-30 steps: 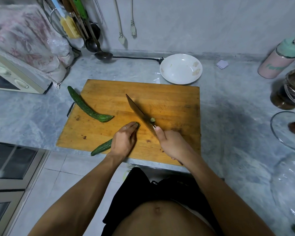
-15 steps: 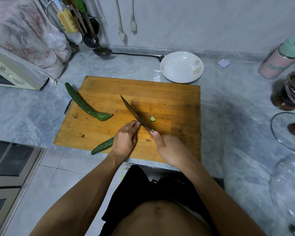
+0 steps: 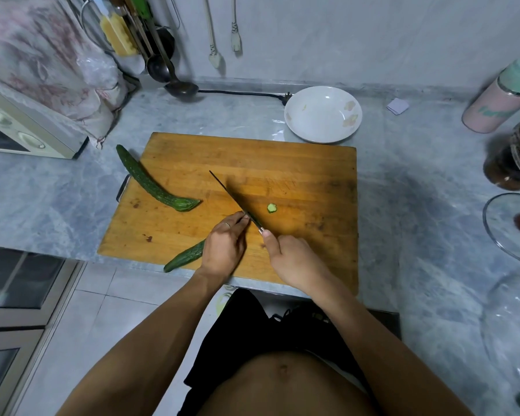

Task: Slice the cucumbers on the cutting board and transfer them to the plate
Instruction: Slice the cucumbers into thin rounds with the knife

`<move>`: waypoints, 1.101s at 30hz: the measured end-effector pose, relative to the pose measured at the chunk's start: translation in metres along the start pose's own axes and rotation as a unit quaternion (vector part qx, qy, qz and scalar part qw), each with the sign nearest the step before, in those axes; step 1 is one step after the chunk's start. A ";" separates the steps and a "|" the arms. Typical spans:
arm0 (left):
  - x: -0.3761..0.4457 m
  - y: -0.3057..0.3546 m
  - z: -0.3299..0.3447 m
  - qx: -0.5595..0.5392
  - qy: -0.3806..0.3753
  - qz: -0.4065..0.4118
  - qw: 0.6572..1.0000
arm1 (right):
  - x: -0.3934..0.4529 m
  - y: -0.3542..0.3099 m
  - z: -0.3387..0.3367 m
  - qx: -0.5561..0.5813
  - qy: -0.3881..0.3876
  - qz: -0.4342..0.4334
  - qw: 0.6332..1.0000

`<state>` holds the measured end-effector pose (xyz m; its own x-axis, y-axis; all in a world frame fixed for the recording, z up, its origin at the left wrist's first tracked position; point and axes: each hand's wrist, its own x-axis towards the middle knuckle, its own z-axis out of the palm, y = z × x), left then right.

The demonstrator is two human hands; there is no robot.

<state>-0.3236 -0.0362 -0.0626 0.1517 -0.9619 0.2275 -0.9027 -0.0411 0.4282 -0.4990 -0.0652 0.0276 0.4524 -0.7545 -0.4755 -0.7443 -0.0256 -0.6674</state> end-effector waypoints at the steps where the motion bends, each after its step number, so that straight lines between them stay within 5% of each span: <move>1: 0.000 0.000 -0.002 0.001 0.002 0.004 1.000 | 0.000 0.002 0.000 0.018 0.000 0.006 1.000; 5: 0.000 0.000 -0.006 -0.007 0.015 -0.008 1.000 | -0.009 0.008 -0.015 0.148 -0.044 0.045 0.987; 9: -0.003 -0.001 -0.006 -0.025 0.025 -0.004 0.999 | -0.018 0.009 -0.027 0.151 -0.094 0.062 0.982; 33: -0.004 -0.003 -0.003 -0.020 0.002 -0.024 1.000 | -0.037 0.013 -0.022 0.088 -0.029 0.011 0.996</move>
<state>-0.3202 -0.0314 -0.0619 0.1961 -0.9581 0.2090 -0.8773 -0.0761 0.4739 -0.5364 -0.0526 0.0489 0.4692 -0.7141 -0.5196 -0.6587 0.1089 -0.7445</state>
